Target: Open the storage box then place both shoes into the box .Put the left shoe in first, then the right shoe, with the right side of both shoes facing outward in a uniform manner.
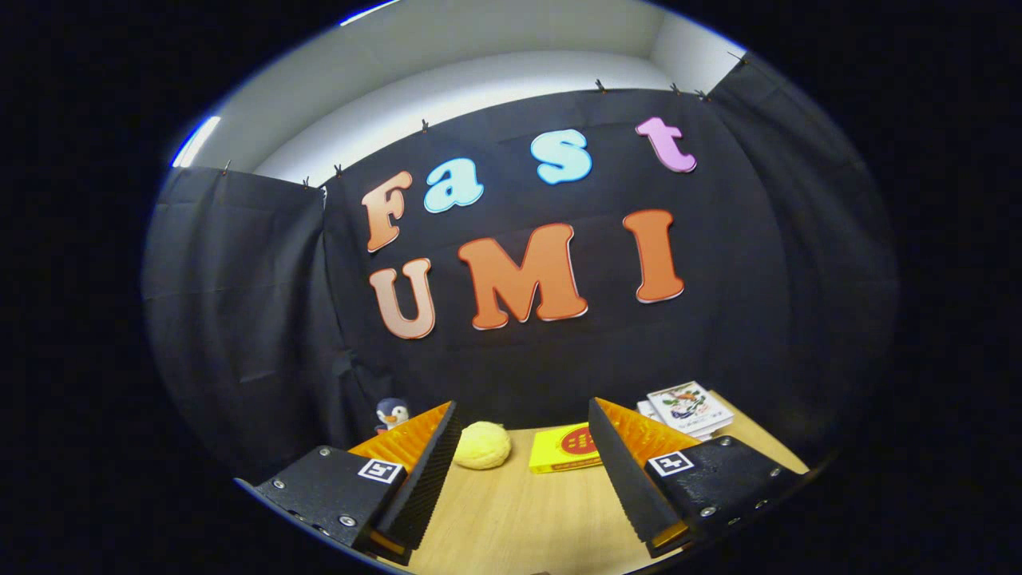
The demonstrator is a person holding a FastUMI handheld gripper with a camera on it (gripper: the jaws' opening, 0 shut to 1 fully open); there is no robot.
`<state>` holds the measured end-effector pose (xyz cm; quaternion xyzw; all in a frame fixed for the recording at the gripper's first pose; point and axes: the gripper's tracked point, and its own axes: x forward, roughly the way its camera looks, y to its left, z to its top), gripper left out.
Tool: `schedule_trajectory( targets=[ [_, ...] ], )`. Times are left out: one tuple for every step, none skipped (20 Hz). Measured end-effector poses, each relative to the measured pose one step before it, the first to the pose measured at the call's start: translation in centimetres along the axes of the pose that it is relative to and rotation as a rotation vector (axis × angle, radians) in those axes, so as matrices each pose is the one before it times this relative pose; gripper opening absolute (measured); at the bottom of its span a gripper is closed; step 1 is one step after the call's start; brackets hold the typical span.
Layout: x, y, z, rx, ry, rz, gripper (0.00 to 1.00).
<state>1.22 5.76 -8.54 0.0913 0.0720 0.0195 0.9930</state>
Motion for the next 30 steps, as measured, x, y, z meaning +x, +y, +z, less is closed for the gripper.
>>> schedule_trajectory(
  targets=[
    [-0.290,-0.747,0.855,-0.01752,-0.03397,-0.01088,0.96],
    [-0.167,-0.713,0.738,-0.01386,-0.02952,-0.00847,0.96],
    [-0.210,-0.570,0.653,-0.01024,-0.02415,-0.00922,0.96],
    [-0.167,-0.450,0.499,-0.00864,-0.01828,-0.00469,0.97],
    [-0.046,-0.392,0.479,-0.00554,-0.01776,-0.00664,0.97],
    [-0.127,-0.221,0.453,-0.00263,-0.01269,0.00312,0.98],
    [-0.203,-0.051,0.334,0.00754,-0.00887,0.00544,0.98],
    [-0.098,0.117,0.430,0.00711,-0.00799,0.00938,0.98],
    [0.057,-0.222,0.400,0.00327,-0.00677,-0.00147,0.98],
    [0.122,-0.170,0.295,-0.00032,-0.00480,-0.00069,0.98],
    [0.080,-0.179,0.237,-0.00254,-0.00643,0.00100,0.98],
    [0.032,-0.062,0.356,-0.00259,-0.00788,0.00083,0.98],
    [0.017,0.143,0.254,-0.00367,-0.00836,0.00388,0.98],
    [0.007,-0.008,0.267,-0.00407,-0.00741,0.00222,0.98],
    [-0.011,0.121,0.127,-0.00192,-0.00340,0.00927,0.98],
    [0.010,-0.063,0.192,0.00584,0.00062,0.01221,0.98],
    [-0.035,0.210,0.073,0.00507,-0.00098,0.01007,0.98],
    [0.013,0.046,0.065,0.00213,-0.00309,0.00287,0.98],
    [0.103,0.142,-0.170,-0.00042,-0.00325,0.00153,0.98],
    [0.015,-0.138,0.114,-0.00150,-0.00470,0.00120,0.98],
    [0.021,-0.036,0.079,-0.00338,-0.00147,0.00063,0.98],
    [-0.006,0.068,-0.063,-0.00379,-0.00027,0.00209,0.98],
    [0.025,-0.045,-0.009,-0.00412,0.00086,-0.00125,0.98],
    [-0.037,-0.014,0.022,-0.00452,0.00086,0.00086,0.98],
    [0.023,0.019,-0.027,-0.00146,-0.00057,-0.00173,0.98],
    [-0.016,0.016,-0.006,-0.00051,-0.00138,0.00171,0.98],
    [0.047,-0.048,0.049,0.00061,-0.00150,-0.00178,0.98],
    [-0.020,-0.025,-0.033,0.00282,-0.00064,0.00027,0.98],
    [0.039,0.036,-0.056,0.00032,-0.00104,-0.00195,0.98],
    [-0.006,-0.095,-0.047,-0.00294,-0.00056,-0.00479,0.98]
  ],
)
